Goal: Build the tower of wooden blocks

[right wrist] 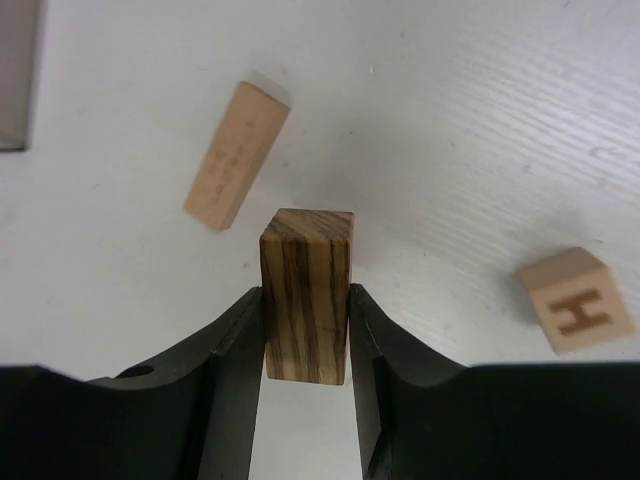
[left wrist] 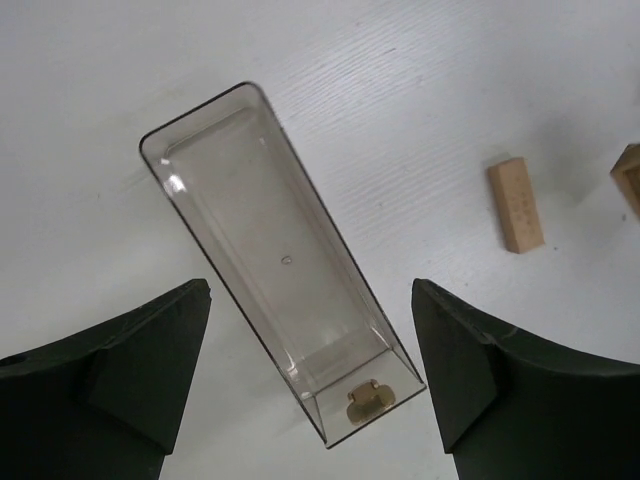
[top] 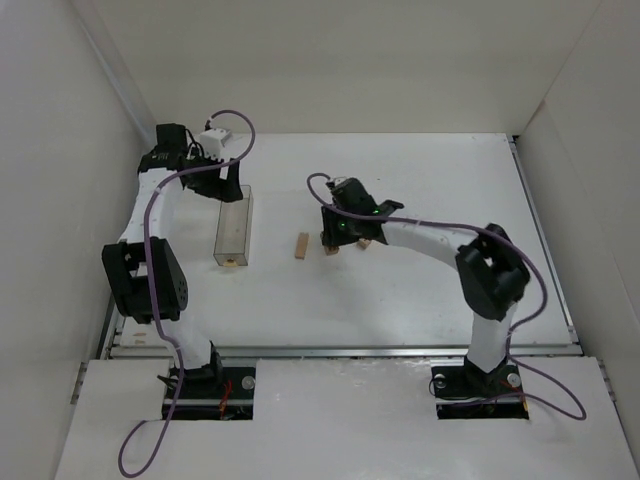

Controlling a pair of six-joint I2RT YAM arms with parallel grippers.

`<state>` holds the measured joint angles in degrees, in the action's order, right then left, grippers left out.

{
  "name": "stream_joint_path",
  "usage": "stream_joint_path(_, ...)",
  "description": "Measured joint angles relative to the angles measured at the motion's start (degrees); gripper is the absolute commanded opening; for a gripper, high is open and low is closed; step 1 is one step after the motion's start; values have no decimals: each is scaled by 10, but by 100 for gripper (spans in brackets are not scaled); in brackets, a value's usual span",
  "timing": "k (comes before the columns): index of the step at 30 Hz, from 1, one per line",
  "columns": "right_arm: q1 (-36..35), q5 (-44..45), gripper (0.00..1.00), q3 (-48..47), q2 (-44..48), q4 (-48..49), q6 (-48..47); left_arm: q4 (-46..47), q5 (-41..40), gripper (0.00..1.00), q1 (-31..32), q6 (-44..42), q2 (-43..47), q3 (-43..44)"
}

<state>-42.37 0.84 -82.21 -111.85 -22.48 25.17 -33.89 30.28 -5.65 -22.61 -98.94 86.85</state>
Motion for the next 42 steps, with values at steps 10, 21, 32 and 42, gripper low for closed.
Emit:
stream_joint_path(10,26,-128,0,287,392,313,-243,-202,157,77,100,-310,23,191)
stream_joint_path(21,37,-241,0,429,475,463,-396,-265,219,70,341,-487,57,213)
stream_joint_path(32,37,-280,0,428,472,472,-435,-250,166,57,411,-496,58,179)
stream_joint_path(42,38,-285,0,425,465,477,-439,-227,141,52,420,-463,53,160)
